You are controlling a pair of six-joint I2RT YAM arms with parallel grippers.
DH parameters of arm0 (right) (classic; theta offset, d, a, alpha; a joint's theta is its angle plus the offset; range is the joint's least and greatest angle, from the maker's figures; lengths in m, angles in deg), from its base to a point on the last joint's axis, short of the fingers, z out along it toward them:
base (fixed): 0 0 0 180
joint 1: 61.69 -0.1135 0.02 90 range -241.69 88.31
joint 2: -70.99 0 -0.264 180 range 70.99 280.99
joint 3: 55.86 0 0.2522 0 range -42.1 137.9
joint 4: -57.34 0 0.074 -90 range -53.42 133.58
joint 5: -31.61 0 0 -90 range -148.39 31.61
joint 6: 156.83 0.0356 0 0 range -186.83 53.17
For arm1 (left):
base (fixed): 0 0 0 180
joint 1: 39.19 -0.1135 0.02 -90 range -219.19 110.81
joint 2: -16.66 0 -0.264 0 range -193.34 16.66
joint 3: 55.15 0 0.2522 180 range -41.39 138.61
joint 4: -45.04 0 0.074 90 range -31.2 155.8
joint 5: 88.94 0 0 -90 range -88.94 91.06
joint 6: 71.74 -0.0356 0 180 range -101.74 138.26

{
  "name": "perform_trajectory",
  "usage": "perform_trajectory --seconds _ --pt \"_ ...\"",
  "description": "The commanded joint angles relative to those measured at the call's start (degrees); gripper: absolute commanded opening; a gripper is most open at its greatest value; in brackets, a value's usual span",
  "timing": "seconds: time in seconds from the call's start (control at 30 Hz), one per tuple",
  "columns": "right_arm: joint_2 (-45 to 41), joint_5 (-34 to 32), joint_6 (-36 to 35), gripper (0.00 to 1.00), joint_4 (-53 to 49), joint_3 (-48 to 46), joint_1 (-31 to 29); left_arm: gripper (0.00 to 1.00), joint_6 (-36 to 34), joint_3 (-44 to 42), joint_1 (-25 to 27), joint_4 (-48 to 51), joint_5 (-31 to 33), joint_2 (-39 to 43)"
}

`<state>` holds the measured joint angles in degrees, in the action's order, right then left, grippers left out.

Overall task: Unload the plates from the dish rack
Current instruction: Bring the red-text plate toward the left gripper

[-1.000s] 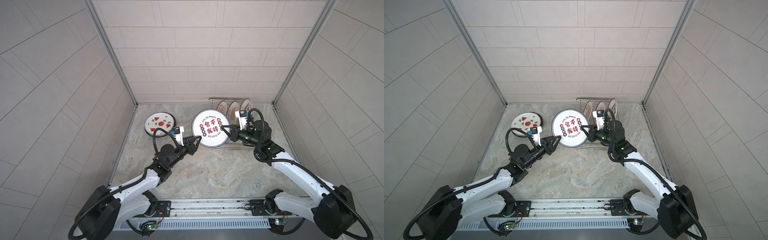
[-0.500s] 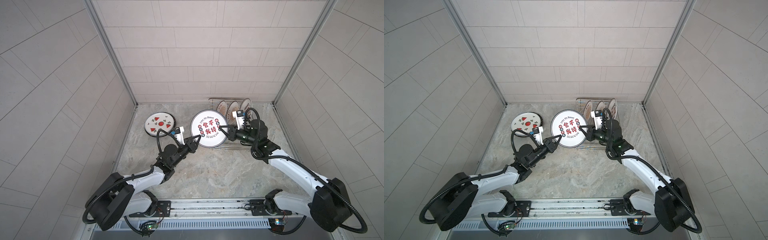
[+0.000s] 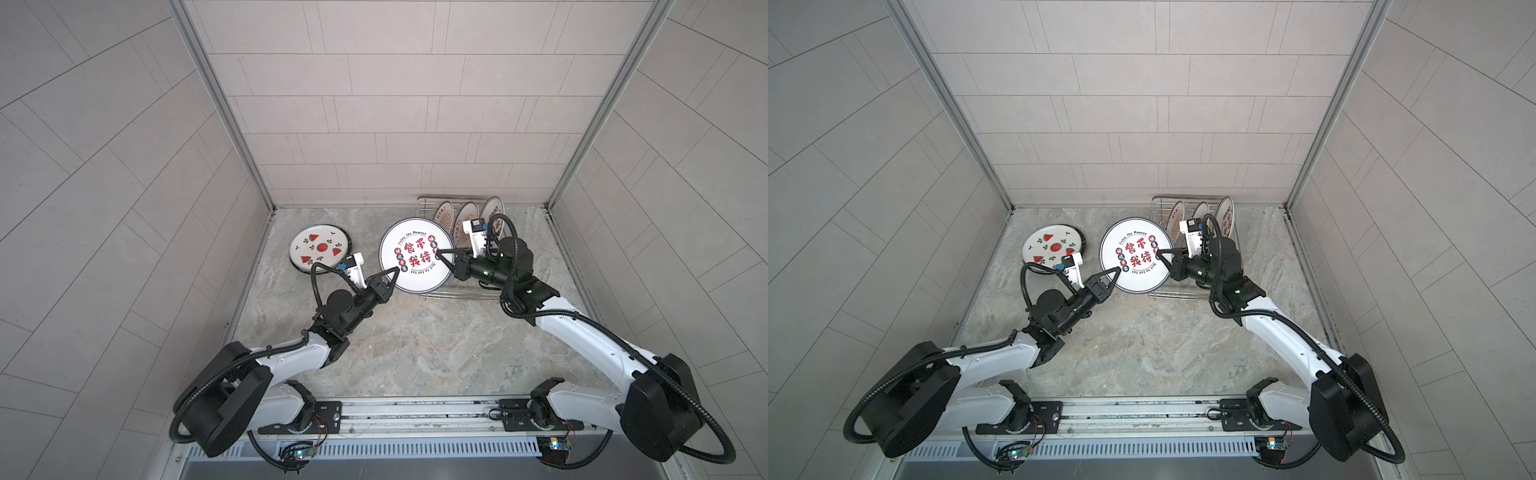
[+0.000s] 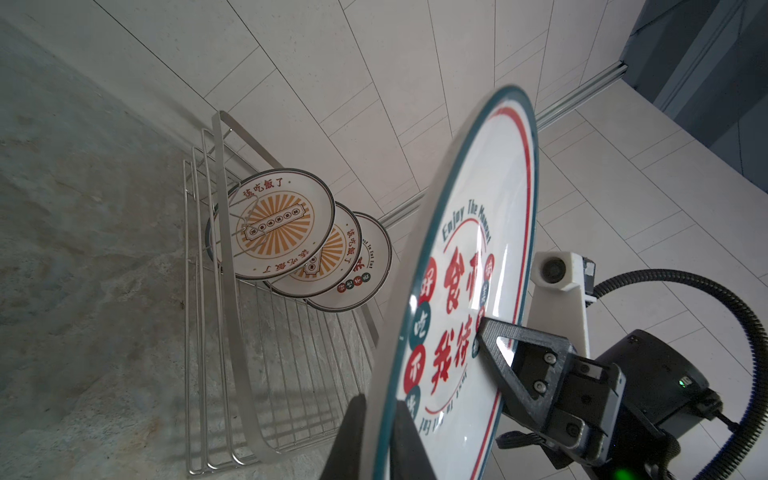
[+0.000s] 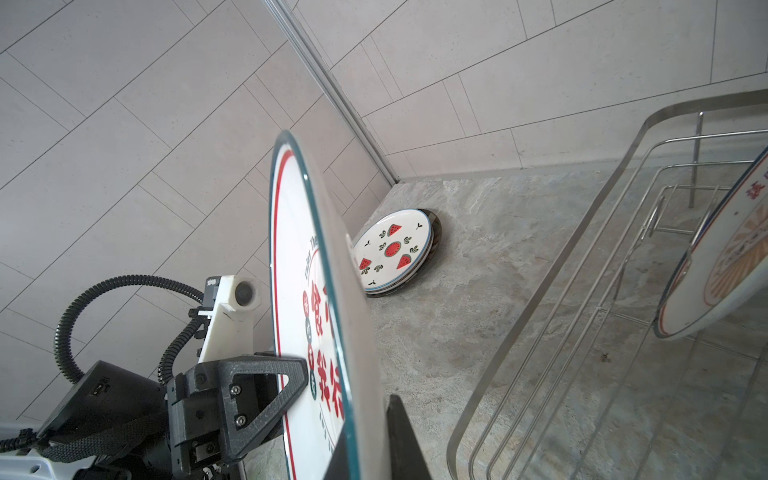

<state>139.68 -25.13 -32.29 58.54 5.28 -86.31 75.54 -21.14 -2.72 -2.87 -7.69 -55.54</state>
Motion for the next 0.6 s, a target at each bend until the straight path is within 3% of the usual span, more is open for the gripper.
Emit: perform_trajectory --seconds 0.0,0.2,0.37,0.5,0.57 --pt "-1.7 -2.4 -3.6 0.19 -3.5 1.2 -2.0 0.0 0.0 0.1 -0.6 0.1 1.2 0.1" --pt "-3.8 -6.1 -4.4 0.33 -4.1 -0.6 -2.7 0.0 3.2 0.3 -2.1 -1.2 -1.0 -2.1" --pt "-4.1 -9.8 -5.0 0.67 -6.7 -0.3 -2.9 0.0 7.0 0.1 -4.1 -3.8 -2.8 -5.5" --pt "-5.1 -14.7 -5.7 0.86 -9.1 -0.5 -3.4 0.0 8.0 -0.4 -6.1 -6.6 -3.6 -7.2" --pt "-5.6 -16.7 -6.2 0.88 -10.3 -0.5 -3.8 0.0 6.5 0.2 -6.2 -3.0 -2.8 -6.3"
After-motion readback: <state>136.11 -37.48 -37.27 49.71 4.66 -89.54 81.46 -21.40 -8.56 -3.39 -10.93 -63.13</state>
